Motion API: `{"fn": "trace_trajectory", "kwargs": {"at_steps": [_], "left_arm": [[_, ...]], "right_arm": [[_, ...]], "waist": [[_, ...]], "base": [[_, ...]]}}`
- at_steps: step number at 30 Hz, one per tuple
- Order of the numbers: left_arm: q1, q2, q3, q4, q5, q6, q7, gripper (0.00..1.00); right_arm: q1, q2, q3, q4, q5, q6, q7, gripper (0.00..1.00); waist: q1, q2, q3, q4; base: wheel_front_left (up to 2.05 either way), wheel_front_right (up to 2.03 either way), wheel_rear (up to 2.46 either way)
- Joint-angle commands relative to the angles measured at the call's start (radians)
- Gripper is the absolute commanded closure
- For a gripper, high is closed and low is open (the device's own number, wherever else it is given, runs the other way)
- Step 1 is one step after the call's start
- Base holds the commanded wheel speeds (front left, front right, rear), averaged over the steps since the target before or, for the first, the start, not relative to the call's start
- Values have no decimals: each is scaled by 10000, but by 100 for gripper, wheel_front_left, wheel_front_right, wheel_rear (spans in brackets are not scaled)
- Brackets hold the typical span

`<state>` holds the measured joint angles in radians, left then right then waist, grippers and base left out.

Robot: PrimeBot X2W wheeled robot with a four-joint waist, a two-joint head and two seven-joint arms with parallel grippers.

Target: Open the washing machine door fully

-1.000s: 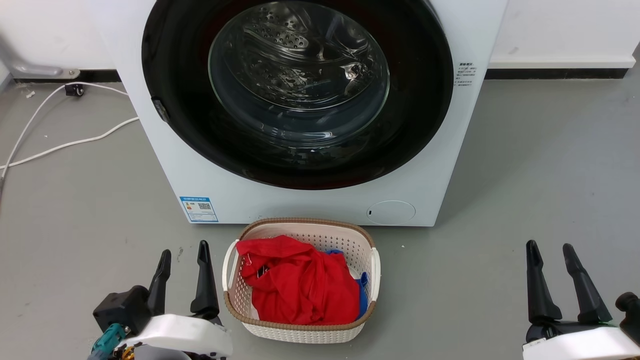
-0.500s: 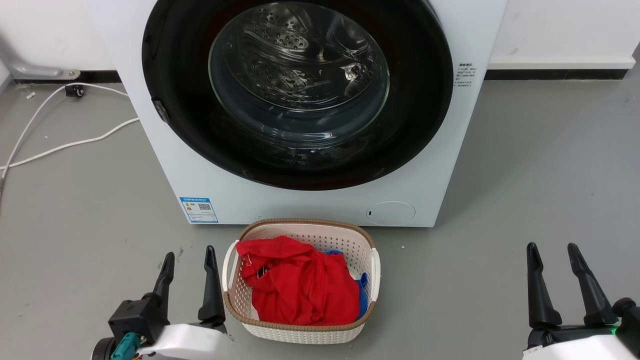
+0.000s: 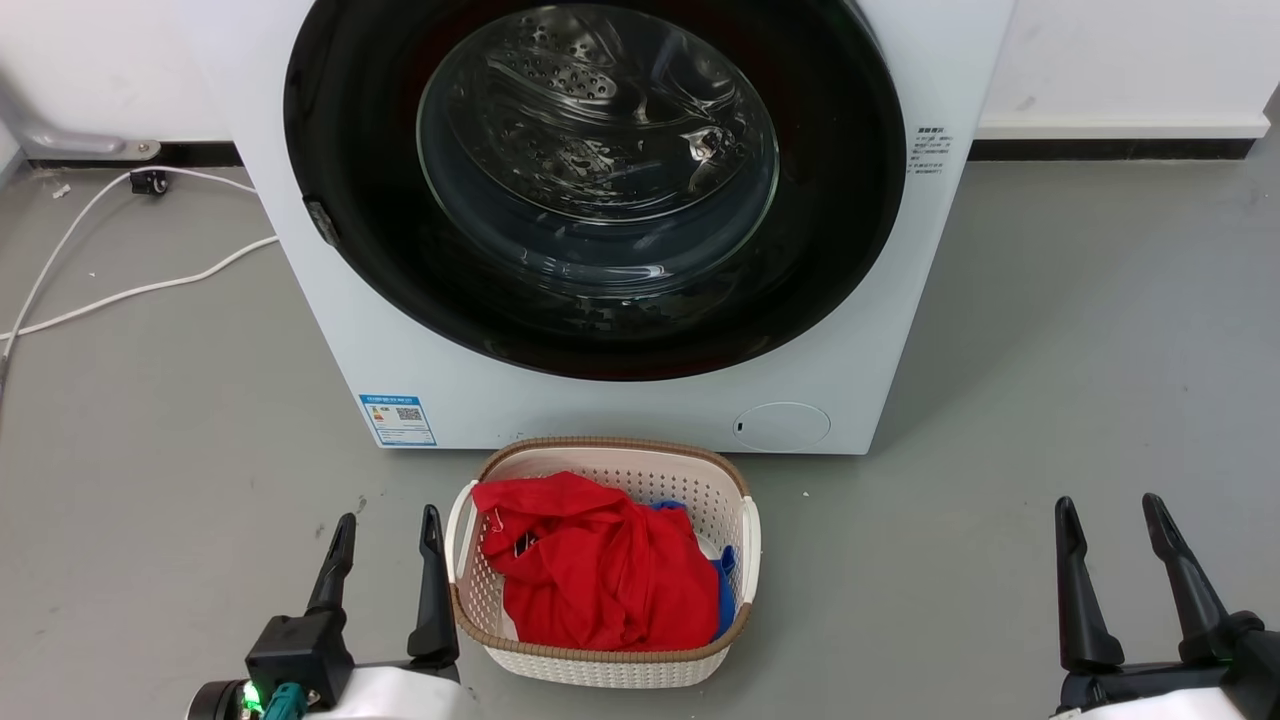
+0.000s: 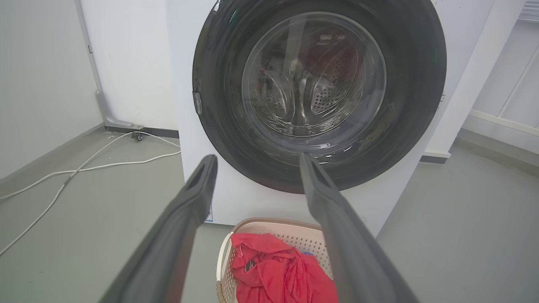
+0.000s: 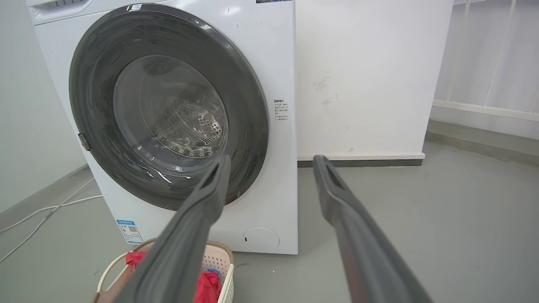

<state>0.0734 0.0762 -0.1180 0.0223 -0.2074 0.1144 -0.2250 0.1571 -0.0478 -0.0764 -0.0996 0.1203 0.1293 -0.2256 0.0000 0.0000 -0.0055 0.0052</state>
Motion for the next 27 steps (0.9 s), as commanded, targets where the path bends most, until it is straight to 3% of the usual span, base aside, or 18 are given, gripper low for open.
{"fn": "trace_trajectory", "kwargs": {"at_steps": [1, 20, 27], "left_arm": [[52, -40, 14, -19, 252, -39, -88, 0], [281, -208, 180, -19, 1391, -203, -416, 0], [313, -241, 249, 23, 1261, -265, -419, 0]], "right_arm": [[98, -41, -15, -132, -271, 23, -75, 0], [376, -41, -29, -338, -1242, 13, -410, 0], [396, -39, -73, -195, -944, 14, -400, 0]], "waist": [[0, 0, 9, 2], [0, 0, -28, -18], [0, 0, -39, -8]], "base": [[0, 0, 0], [0, 0, 0], [0, 0, 0]]}}
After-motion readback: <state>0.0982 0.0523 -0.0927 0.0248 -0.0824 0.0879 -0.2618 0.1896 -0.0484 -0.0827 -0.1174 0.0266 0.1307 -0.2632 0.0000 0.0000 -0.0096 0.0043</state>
